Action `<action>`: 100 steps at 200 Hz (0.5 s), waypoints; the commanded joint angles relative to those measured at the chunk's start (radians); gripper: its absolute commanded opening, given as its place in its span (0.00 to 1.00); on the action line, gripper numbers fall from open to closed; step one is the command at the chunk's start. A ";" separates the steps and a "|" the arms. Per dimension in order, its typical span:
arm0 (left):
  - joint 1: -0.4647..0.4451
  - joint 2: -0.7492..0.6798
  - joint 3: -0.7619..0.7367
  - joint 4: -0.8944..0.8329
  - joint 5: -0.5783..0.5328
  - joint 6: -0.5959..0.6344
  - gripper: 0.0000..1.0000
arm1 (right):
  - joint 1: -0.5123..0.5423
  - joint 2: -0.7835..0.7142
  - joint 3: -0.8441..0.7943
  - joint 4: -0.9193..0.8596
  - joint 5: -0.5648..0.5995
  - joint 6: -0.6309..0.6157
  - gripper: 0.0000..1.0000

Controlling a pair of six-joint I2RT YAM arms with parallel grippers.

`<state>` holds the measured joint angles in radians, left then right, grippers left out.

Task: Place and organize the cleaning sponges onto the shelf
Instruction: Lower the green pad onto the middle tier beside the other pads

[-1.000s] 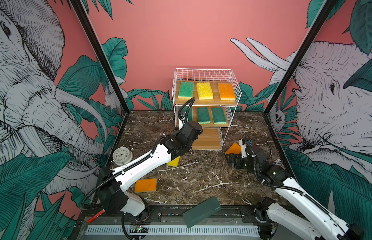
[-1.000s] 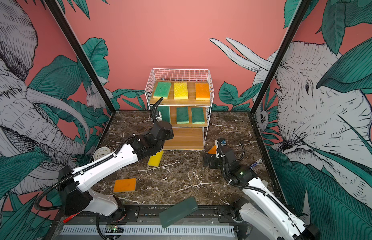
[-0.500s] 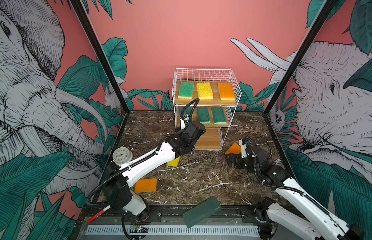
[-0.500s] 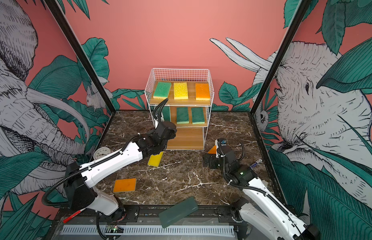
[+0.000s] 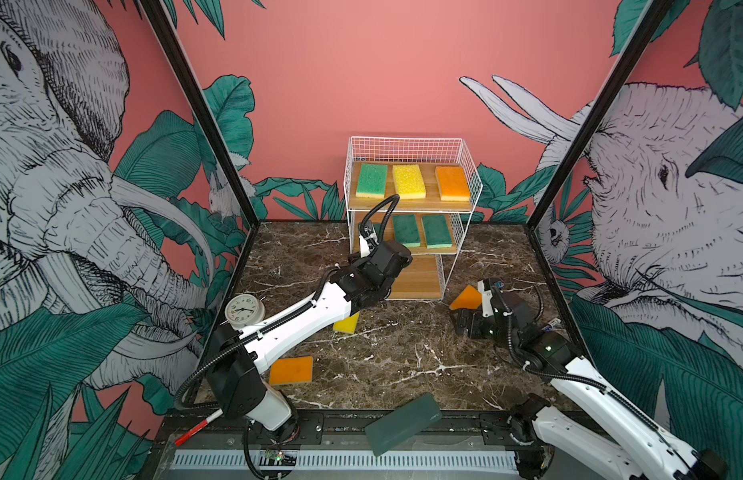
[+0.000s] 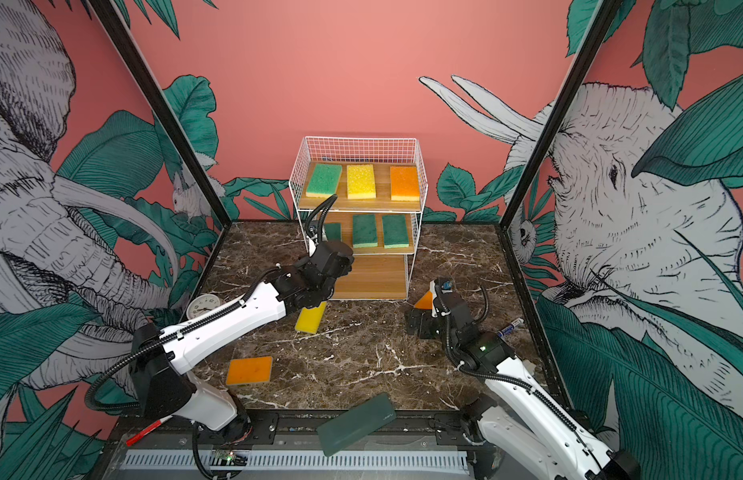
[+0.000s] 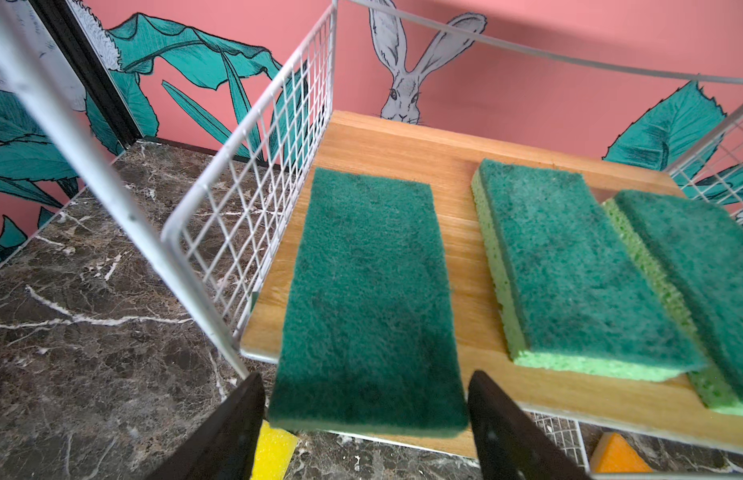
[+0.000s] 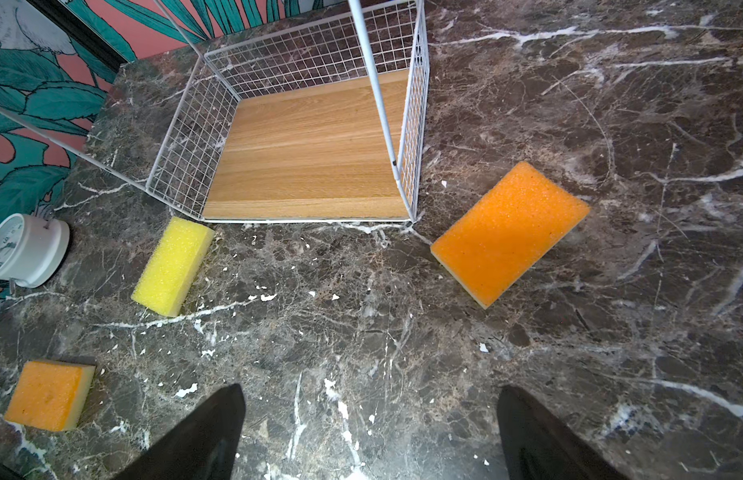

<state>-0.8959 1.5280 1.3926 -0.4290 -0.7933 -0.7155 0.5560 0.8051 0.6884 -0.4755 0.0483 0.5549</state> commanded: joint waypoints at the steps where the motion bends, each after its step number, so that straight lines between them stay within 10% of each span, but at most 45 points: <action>1: -0.003 -0.032 0.027 -0.020 0.031 -0.021 0.77 | -0.004 -0.010 -0.004 0.020 -0.001 0.010 0.97; 100: -0.022 -0.178 -0.034 -0.093 0.105 -0.081 0.72 | -0.004 -0.022 0.007 0.015 -0.011 0.011 0.97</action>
<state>-0.8993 1.3983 1.3895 -0.4702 -0.6914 -0.7609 0.5560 0.8032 0.6884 -0.4759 0.0399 0.5579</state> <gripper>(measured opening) 0.764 0.971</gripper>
